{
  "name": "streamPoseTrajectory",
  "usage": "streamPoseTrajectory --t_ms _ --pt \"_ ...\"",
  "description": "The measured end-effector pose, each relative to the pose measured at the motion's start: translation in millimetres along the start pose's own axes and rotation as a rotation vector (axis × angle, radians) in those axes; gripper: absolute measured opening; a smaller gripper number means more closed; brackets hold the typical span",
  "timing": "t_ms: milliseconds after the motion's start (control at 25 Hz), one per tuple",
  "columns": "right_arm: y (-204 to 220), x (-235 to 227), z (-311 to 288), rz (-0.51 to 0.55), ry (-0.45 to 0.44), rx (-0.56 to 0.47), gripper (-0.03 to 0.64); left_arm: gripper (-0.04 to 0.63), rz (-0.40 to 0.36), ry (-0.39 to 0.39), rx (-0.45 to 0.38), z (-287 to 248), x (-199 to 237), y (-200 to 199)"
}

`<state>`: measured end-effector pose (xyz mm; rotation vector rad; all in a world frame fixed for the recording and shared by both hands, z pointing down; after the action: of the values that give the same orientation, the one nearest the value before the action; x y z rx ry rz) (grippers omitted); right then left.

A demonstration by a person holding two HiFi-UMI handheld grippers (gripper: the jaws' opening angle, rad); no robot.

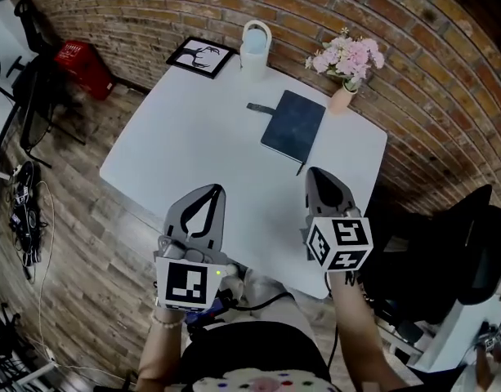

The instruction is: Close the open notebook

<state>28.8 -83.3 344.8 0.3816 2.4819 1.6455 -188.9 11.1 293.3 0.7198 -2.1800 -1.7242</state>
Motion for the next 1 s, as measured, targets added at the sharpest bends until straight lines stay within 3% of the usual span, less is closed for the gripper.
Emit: streamPoseTrajectory --t_ms 480,1000 --pt "-22.1 4.0 87.8 0.036 0.066 -0.138 0.034 0.017 0.004 0.078 -0.052 27.4 -13.1 -24.5" --pt "-14.3 5.3 132.1 -0.019 0.077 -0.147 0.034 0.017 -0.027 0.130 -0.068 40.2 -21.5 -31.1"
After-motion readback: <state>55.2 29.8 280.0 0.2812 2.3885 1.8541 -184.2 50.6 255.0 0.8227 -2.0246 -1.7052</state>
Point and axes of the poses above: the fingertips, and each gripper's own axes: z backward along the fingers, x to its left, y out of its underside, the point moved 8 cm from there along z, backward along the fingers, and after that the axes turned 15 degrees about y, right-handed, at the moved point
